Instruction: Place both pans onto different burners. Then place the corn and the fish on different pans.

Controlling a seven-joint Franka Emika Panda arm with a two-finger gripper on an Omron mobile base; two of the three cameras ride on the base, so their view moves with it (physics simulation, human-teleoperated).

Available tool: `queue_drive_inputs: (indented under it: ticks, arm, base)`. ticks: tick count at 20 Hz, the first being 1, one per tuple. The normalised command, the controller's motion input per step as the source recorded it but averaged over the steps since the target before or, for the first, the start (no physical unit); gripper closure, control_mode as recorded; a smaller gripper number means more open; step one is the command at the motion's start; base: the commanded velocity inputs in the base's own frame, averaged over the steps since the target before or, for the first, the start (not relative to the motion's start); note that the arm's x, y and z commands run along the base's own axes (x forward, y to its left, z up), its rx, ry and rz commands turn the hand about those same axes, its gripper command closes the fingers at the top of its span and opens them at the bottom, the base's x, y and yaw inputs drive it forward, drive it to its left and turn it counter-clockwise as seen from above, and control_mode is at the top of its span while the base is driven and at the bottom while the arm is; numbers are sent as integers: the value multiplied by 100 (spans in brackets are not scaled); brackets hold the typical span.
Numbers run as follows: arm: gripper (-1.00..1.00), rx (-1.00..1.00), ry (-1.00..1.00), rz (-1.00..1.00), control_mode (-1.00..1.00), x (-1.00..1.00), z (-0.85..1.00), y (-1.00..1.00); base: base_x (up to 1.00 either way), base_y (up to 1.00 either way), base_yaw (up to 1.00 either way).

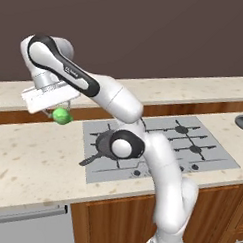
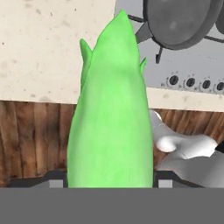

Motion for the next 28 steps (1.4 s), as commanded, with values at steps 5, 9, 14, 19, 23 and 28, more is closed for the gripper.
queue_drive_inputs:
  ticks: [5,9,14,19,23,28]
  arm:
    - [100,0,1,-14,-100,0,0,-100]
    - [100,1,-2,-20,-100,-33,-14,-100]
    - [100,4,-23,-18,-100,-49,-13,-100]
    - [100,9,-41,-13,-100,-34,0,-100]
    - [100,11,-35,-7,-100,-1,0,-95]
    - [100,19,-30,0,-100,16,-7,-76]
  base:
    - [0,0,0]
    - [0,0,0]
    - [0,0,0]
    - [0,0,0]
    - [0,0,0]
    - [0,0,0]
